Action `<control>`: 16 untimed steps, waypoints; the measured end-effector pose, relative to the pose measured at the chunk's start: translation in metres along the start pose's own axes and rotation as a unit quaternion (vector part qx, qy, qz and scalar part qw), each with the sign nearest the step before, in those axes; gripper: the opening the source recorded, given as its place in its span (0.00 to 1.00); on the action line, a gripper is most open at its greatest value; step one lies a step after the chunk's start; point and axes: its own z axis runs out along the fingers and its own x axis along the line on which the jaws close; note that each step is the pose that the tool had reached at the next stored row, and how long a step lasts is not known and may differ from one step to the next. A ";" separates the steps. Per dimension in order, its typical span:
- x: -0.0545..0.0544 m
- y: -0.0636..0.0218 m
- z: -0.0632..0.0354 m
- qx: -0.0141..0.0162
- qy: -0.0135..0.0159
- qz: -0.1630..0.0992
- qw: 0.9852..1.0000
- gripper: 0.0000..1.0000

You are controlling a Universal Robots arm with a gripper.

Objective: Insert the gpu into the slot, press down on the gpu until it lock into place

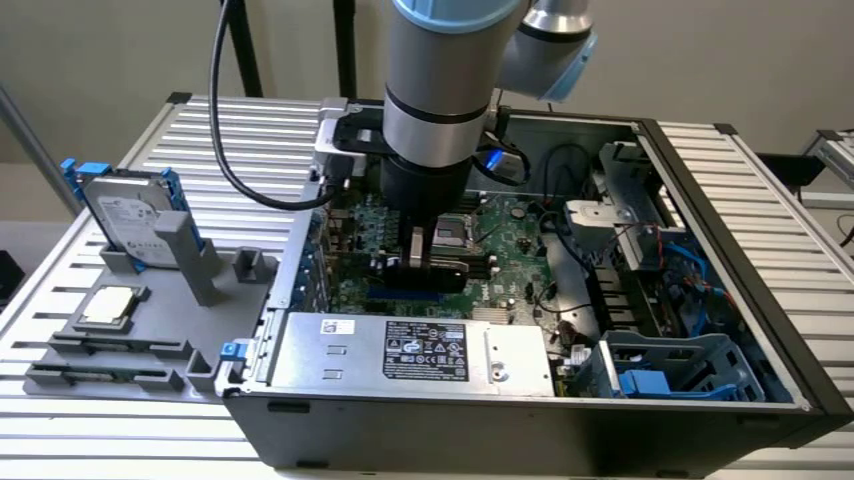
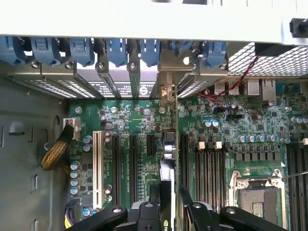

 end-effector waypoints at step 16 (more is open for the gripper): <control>0.000 -0.0047 0.0029 -0.013 0.007 0.001 1.000 0.26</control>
